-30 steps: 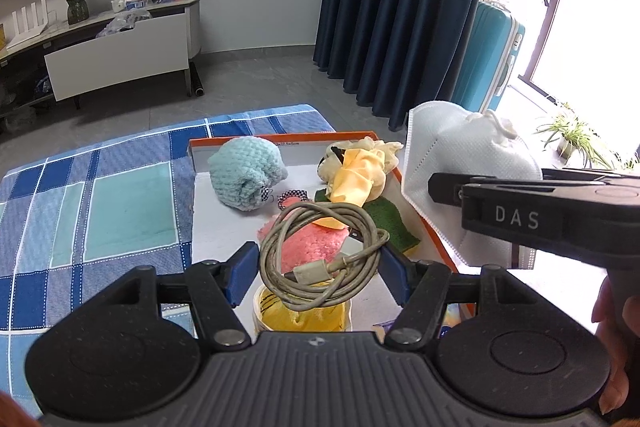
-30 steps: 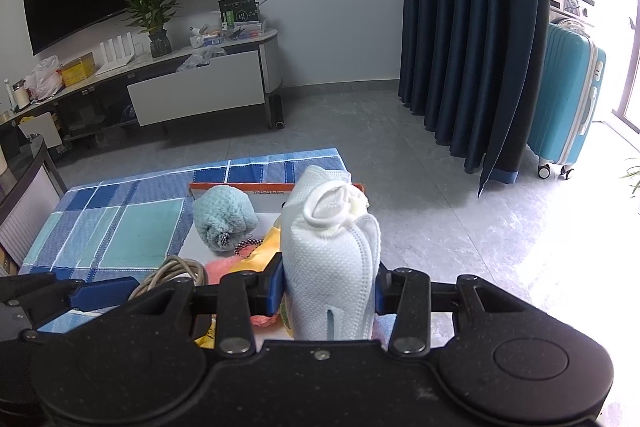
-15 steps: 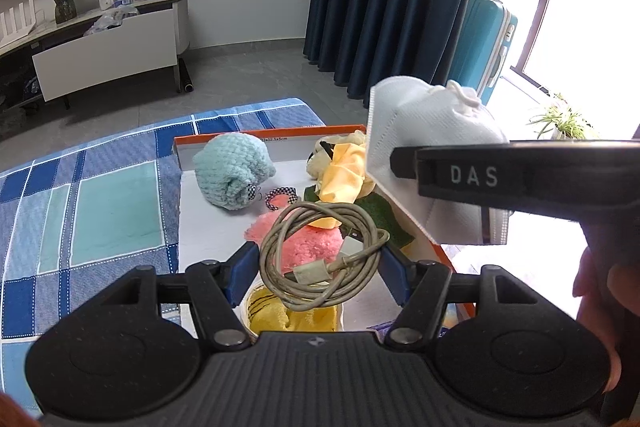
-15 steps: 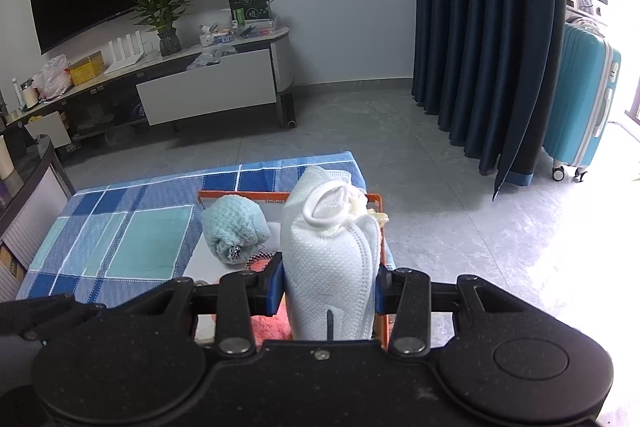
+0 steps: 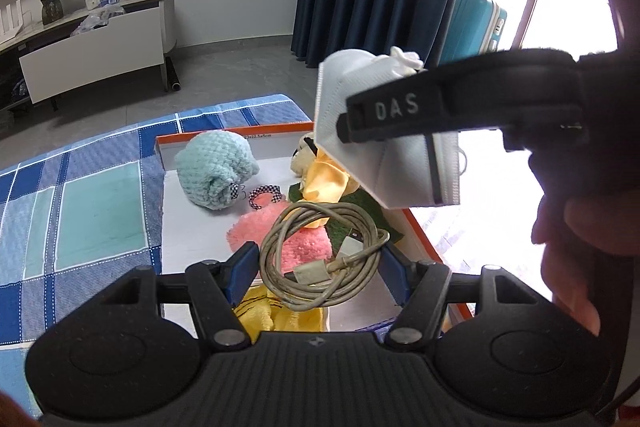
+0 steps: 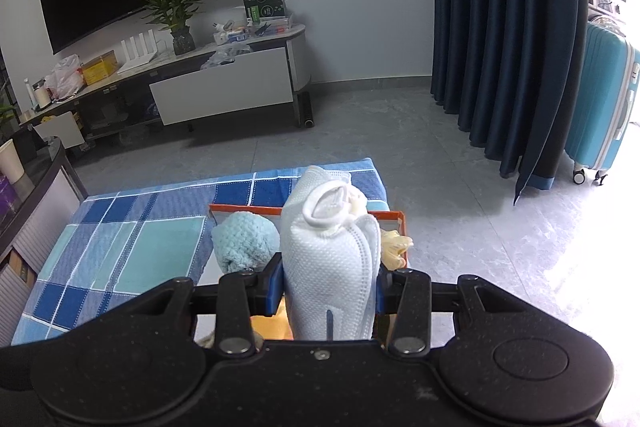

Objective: Organize soft objects
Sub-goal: 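Lower the cable into the box with the left tool while the right tool brings the mask over it, then open the left tool to release the cable while the right tool releases the mask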

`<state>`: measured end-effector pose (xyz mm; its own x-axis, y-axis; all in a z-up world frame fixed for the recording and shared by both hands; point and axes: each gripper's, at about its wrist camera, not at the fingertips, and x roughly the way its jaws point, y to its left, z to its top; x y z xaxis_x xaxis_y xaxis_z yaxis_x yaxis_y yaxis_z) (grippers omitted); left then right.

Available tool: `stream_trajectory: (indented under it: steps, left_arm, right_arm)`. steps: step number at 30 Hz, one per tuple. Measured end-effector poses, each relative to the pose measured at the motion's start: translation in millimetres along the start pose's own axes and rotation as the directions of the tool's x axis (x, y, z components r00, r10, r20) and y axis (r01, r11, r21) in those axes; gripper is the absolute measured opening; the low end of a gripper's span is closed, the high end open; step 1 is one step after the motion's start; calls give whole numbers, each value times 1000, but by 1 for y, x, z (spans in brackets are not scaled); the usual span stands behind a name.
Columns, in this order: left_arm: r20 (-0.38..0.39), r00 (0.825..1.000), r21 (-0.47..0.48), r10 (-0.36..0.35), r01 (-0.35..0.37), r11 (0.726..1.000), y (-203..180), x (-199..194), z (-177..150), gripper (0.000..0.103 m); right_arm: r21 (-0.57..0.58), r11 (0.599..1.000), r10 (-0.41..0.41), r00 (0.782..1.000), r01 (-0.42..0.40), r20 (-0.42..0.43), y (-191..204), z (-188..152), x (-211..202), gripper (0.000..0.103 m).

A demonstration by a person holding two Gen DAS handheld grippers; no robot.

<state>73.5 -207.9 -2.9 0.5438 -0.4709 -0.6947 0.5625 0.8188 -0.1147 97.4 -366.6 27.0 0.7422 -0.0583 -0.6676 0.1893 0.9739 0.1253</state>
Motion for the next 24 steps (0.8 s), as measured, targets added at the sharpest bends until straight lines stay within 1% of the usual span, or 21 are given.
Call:
stream_trajectory:
  steps: [4,7,8,9,10,11,13,14,15,18,19,22,24]
  left_arm:
    - [-3,1000,1,-13,13,1000,0,2,-1,66]
    - [-6,1000,7,-21,21,1000,0,3,-2,66]
    - [-8,1000,8,-21,21,1000,0,3,-3,66]
    - [-10,1000,6,-21,21,1000,0,3,-3,66]
    - [-12,1000,6,-23,23,1000,0,3,-4,66]
    - [-14,1000,6,-22,22,1000,0,3,-4,66]
    - [-15,999,7,-29,29,1000,0,3,-5,66]
    - [-16,999,10,-29,30,1000,0,3,-5,66]
    - [-16,999,12,-29,29,999,-1,4,-5,66]
    - [-14,999,11,-34,35,999,-2,6,-4,66]
    - [-14,999,12,-36,36,999,-3,6,-4,66]
    - [-14,999,20,-46,46,999,-5,6,-5,67]
    - [-12,999,24,-53,53,998,-8,6,-6,67]
  right_arm:
    - [0,1000,20,1000,-20,-12,2,7,9,50]
    - [35,997,67,997,-66,-37,1,12,19,52]
    - [48,996,84,995,-82,-51,0,13,23,55]
    - [58,994,92,994,-88,-60,0,14,27,55]
    - [59,994,92,993,-88,-69,0,14,30,64]
    - [58,996,78,994,-73,-75,0,14,32,71]
    - [58,997,45,996,-41,-76,-3,13,33,73]
    - [64,997,46,996,-41,-75,-5,13,32,78]
    - [69,997,48,996,-43,-73,-9,12,31,79]
    - [63,998,-28,999,30,-28,-16,13,19,79]
    - [65,997,-40,999,41,-17,-18,14,15,79]
    - [110,993,-39,999,35,34,-30,13,-3,80]
    - [109,993,-55,997,48,58,-34,12,-14,80]
